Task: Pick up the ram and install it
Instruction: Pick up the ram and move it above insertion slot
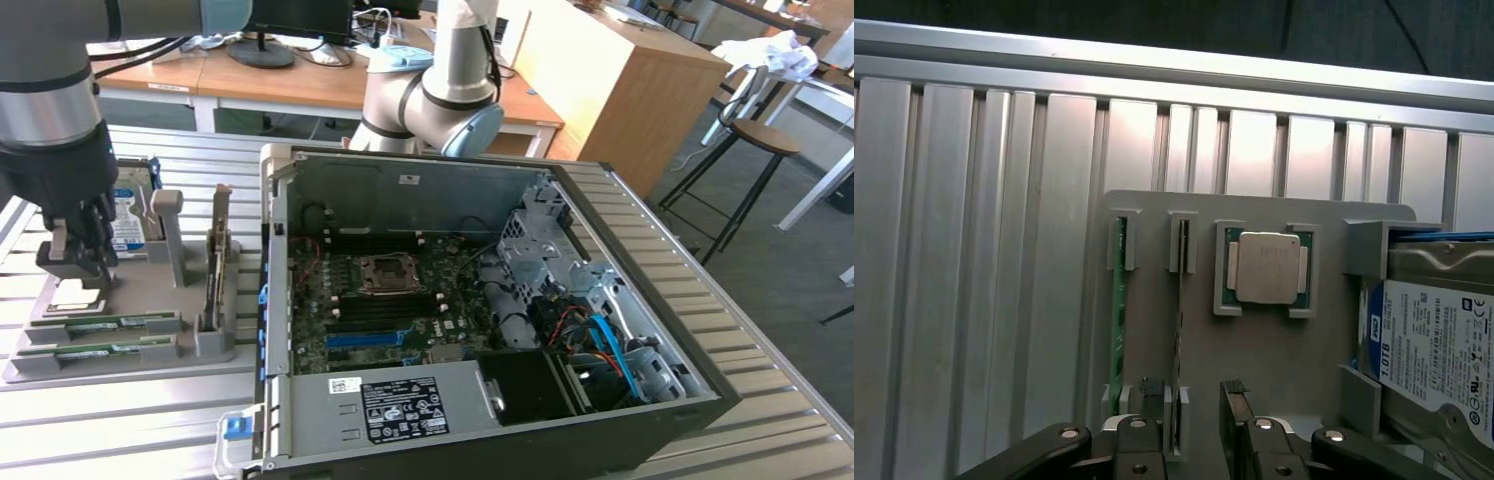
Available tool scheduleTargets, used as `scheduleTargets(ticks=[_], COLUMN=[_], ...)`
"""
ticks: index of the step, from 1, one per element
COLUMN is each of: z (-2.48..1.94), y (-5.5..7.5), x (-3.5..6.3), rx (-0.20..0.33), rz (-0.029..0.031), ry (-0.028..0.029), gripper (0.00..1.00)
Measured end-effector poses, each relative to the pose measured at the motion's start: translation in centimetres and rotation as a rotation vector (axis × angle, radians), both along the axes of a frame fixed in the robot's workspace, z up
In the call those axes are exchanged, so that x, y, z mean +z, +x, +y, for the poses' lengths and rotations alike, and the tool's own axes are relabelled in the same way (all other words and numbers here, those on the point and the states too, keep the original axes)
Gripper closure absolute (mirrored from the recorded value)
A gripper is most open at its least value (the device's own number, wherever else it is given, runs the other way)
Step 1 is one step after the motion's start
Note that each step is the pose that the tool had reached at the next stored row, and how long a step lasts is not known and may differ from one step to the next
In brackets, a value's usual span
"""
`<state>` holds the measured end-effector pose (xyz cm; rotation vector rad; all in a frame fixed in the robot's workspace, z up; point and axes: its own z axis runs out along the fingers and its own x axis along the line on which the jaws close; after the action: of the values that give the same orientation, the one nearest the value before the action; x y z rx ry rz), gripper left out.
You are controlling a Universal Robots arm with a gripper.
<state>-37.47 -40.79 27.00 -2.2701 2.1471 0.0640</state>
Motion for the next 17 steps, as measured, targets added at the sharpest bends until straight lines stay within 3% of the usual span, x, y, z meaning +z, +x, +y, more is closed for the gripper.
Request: scheduleTargets(ticks=[6, 10, 17], z=[-0.13, -0.82, -2.55], y=[0.0, 0.0, 0.0], x=[-0.08, -0.08, -0.08], rx=[0.0, 0.0, 0.0], rz=[0.0, 0.0, 0.0001], ry=[0.0, 0.0, 0.0], gripper=[0.64, 0.64, 0.64])
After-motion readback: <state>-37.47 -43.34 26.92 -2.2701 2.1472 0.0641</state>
